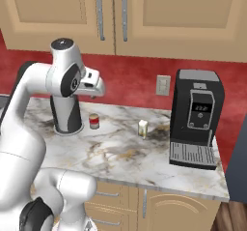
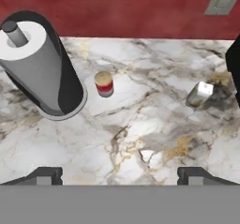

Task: Pick the pan from the cabinet and place it on the stove. Then turn on the stove burner for the pan.

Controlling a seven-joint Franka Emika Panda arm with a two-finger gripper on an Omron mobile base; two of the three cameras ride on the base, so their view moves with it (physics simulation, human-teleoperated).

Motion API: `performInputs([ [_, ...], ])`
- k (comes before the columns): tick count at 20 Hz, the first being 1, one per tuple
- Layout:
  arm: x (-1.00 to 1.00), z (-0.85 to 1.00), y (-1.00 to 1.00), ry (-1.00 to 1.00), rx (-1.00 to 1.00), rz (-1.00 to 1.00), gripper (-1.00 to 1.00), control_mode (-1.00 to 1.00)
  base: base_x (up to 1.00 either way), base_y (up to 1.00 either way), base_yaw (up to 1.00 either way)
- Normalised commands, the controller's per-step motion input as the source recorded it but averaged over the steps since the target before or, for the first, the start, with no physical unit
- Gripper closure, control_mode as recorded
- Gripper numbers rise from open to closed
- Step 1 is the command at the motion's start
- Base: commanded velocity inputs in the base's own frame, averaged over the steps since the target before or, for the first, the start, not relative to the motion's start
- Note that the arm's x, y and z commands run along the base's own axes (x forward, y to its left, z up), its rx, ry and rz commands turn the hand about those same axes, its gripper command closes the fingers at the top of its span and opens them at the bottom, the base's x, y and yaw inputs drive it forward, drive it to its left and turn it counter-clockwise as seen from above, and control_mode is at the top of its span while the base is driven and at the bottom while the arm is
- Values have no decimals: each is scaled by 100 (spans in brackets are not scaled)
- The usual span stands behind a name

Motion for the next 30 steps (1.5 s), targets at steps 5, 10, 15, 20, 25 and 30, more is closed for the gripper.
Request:
performInputs([
  [5,-4,23,-33,-27,0,-9,-100,-100,0,0,0],
  [10,0,38,-33,-22,0,-2,-100,-100,0,0,0],
  [15,0,53,-37,-21,0,0,-100,-100,0,0,0],
  [20,4,66,-26,-21,0,0,-100,-100,0,0,0],
  [25,3,67,-18,-23,0,0,-100,-100,0,0,0],
  [30,0,58,-20,-26,0,0,-100,-100,0,0,0],
])
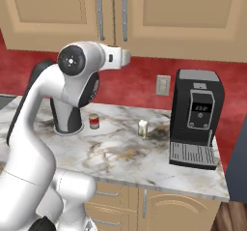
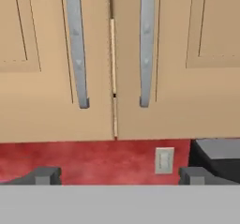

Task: Pick the pan from the cabinet and place it on the stove. Then turn on the stove burner for the pan.

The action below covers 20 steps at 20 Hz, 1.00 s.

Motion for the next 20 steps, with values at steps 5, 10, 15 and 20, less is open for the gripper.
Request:
performInputs([
  [5,0,38,-16,-32,0,-4,-100,-100,0,0,0],
  [10,0,22,-11,-30,0,-7,-100,-100,0,0,0],
  [15,8,10,-7,-16,0,-7,-100,-100,0,0,0],
  [20,30,1,-5,-3,0,-3,-100,-100,0,0,0],
])
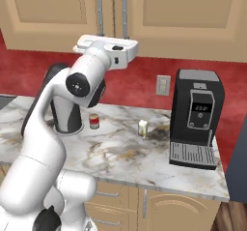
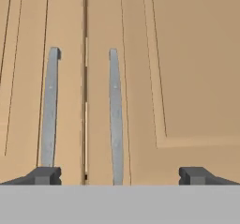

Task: Pick the pan from the cabinet and place it on the stove. Then turn on the stove burner for the pan.

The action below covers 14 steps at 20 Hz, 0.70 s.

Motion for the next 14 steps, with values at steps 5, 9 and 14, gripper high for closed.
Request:
performInputs([
  [5,43,0,-7,0,0,0,-100,-100,0,0,0],
  [9,48,0,0,0,0,0,-100,-100,0,0,0],
  [14,43,4,-1,0,0,0,-100,-100,0,0,0],
])
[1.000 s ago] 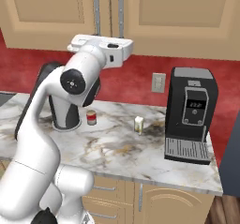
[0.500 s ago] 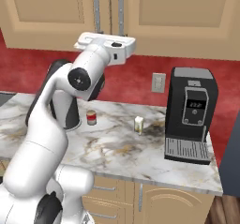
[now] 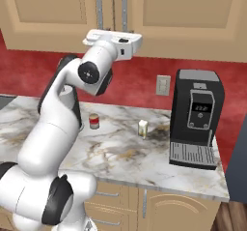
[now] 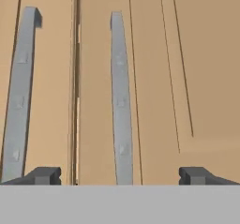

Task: Pick the pan from the cabinet and place it on the stove. Then turn on the stove burner for the pan.

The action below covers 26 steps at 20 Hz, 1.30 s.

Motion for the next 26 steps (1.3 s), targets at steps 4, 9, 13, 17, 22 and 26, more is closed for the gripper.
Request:
performInputs([
  [4,35,16,-3,0,0,0,-100,-100,0,0,0],
  [9,20,24,-5,0,0,0,-100,-100,0,0,0],
  [13,27,10,-3,0,0,0,-100,-100,0,0,0],
  [17,33,2,-2,0,0,0,-100,-100,0,0,0],
  [22,32,0,0,0,0,0,-100,-100,0,0,0],
  [26,31,0,1,0,0,0,-100,-100,0,0,0],
])
